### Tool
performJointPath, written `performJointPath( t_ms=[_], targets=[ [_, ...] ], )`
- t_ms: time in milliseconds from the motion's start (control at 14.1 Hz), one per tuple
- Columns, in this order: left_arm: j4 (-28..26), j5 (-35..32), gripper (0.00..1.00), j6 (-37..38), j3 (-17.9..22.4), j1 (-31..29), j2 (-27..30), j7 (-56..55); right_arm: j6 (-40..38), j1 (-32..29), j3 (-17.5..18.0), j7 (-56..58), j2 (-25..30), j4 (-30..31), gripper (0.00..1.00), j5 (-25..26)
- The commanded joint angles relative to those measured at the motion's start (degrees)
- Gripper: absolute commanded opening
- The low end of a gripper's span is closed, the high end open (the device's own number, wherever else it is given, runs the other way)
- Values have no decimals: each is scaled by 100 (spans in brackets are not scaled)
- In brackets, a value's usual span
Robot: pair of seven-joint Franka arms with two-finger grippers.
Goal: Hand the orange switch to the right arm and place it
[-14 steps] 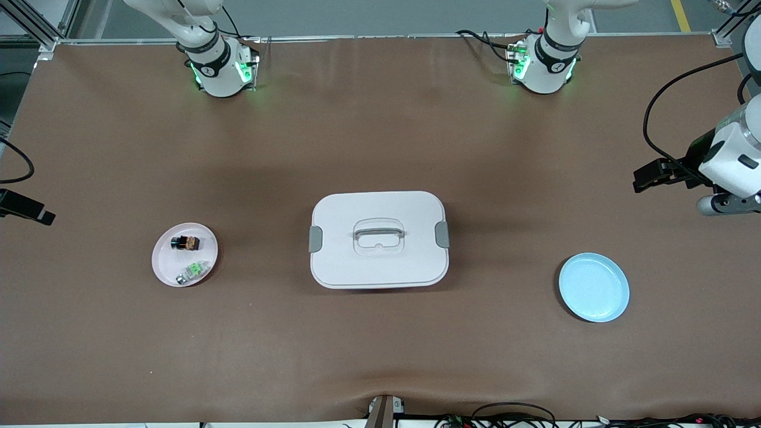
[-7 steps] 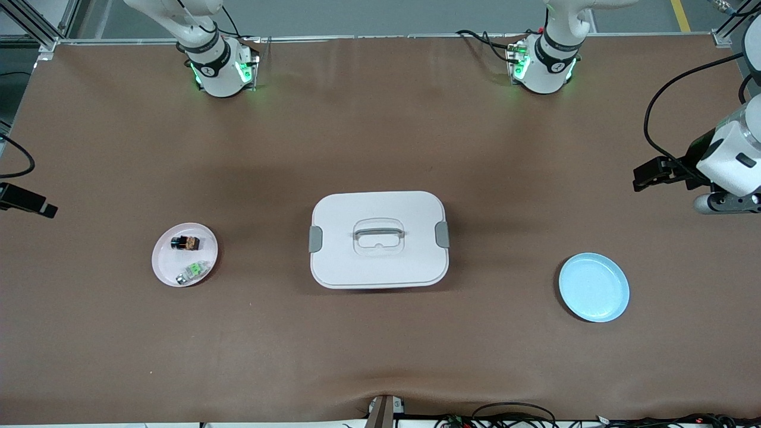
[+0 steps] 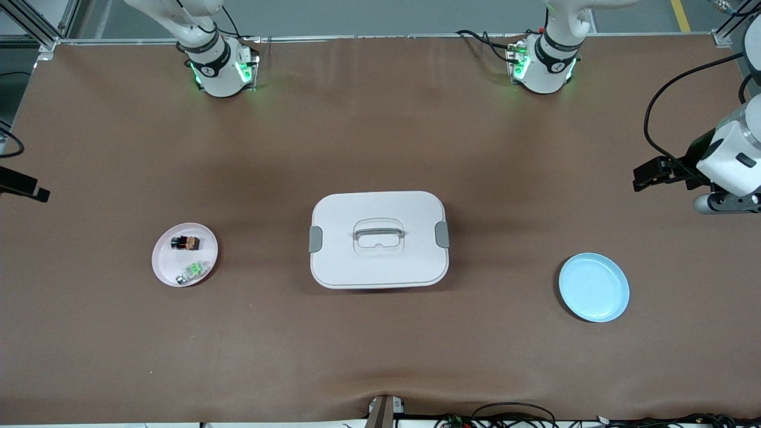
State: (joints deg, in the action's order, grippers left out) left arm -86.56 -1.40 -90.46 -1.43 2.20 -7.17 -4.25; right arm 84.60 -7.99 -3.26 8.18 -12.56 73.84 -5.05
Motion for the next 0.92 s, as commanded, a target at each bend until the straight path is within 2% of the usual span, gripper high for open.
performJointPath(
  t_ms=[0,283,495,637,849],
  targets=[
    [131,88,100,117,20,9,-39,29,-93,-54,80,158,227,-10,100,56],
    [131,88,100,117,20,9,-39,29,-242,86,97,79,333,25,100,100],
    [131,88,100,117,20,0,-39,21,-260,104,115,-438,368,60,100,74],
    [131,88,100,117,20,0,-39,20,-269,349,89,-405,404,87,100,91],
    [122,96,100,117,20,0,-48,20,-260,394,106,-449,596,358,100,100]
  ],
)
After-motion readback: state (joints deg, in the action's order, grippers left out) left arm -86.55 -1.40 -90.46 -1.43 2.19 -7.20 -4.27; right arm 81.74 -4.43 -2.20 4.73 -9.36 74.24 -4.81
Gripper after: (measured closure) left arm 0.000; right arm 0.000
